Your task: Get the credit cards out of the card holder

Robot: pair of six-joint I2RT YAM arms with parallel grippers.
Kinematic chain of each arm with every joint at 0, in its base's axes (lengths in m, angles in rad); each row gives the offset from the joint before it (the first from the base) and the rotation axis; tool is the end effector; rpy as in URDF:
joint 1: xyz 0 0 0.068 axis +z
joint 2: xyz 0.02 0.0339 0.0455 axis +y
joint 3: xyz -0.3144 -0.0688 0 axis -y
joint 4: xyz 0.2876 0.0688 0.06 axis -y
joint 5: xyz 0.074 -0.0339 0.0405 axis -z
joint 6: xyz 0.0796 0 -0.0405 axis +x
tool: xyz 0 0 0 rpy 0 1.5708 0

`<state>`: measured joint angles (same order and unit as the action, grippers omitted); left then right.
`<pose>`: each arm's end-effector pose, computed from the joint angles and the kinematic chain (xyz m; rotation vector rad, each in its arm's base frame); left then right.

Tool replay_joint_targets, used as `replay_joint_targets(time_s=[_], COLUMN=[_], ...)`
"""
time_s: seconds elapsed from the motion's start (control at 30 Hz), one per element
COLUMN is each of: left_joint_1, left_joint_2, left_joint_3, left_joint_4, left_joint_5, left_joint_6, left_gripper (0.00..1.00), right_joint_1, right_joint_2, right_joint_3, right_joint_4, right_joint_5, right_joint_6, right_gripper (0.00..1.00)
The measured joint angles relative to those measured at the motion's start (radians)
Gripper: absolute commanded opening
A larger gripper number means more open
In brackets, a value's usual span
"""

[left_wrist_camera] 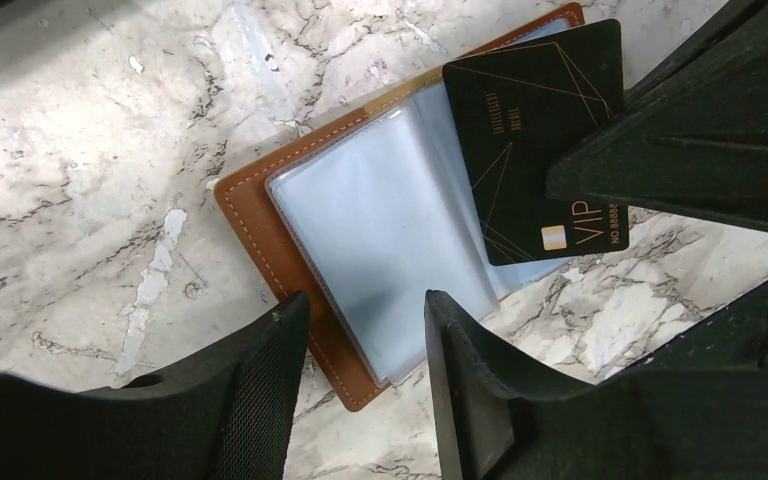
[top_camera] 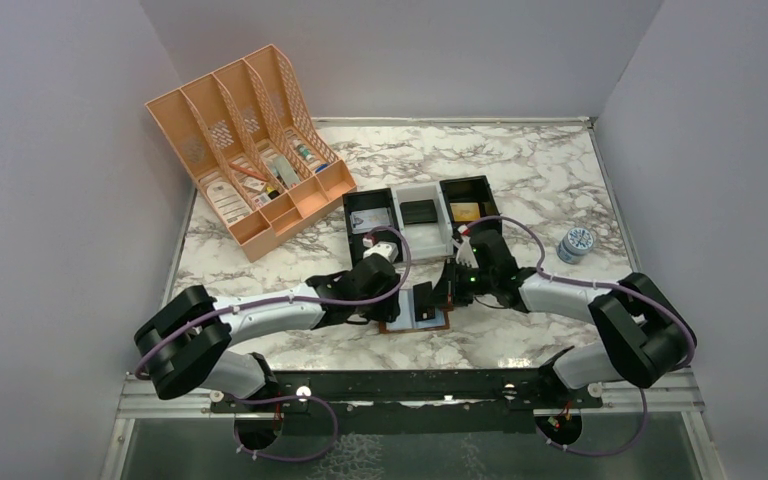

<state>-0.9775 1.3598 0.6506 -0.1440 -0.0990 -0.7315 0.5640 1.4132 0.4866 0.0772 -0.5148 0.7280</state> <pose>0.1811 -0.2545 0.1637 0.2634 2.5130 -0.6324 0.2207 0.1860 0.1225 -0.0449 2.6428 1.1501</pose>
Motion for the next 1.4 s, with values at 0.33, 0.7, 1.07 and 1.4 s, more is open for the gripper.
replay_joint_targets(time_s=[0.33, 0.7, 1.07, 1.4], left_joint_1=[-0.001, -0.022, -0.026, -0.027], left_joint_2=[0.076, 0.109, 0.109, 0.035], left_joint_3=[0.0, 0.011, 0.012, 0.013], left_joint_4=[0.041, 0.104, 0.158, -0.026], left_joint_5=[0.006, 0.039, 0.074, -0.041], left_joint_6=[-0.018, -0.024, -0.056, -0.035], left_gripper=[0.23, 0.1, 0.0, 0.43], right_joint_1=[0.0, -0.001, -0.001, -0.001], right_joint_2=[0.028, 0.039, 0.004, -0.182], right_joint_3=[-0.002, -0.012, 0.005, 0.087], right_joint_4=[0.031, 0.037, -0.026, -0.184], right_joint_5=[-0.021, -0.025, -0.002, 0.174], right_joint_6=[0.001, 0.001, -0.008, -0.071], right_gripper=[0.01, 0.01, 0.01, 0.01])
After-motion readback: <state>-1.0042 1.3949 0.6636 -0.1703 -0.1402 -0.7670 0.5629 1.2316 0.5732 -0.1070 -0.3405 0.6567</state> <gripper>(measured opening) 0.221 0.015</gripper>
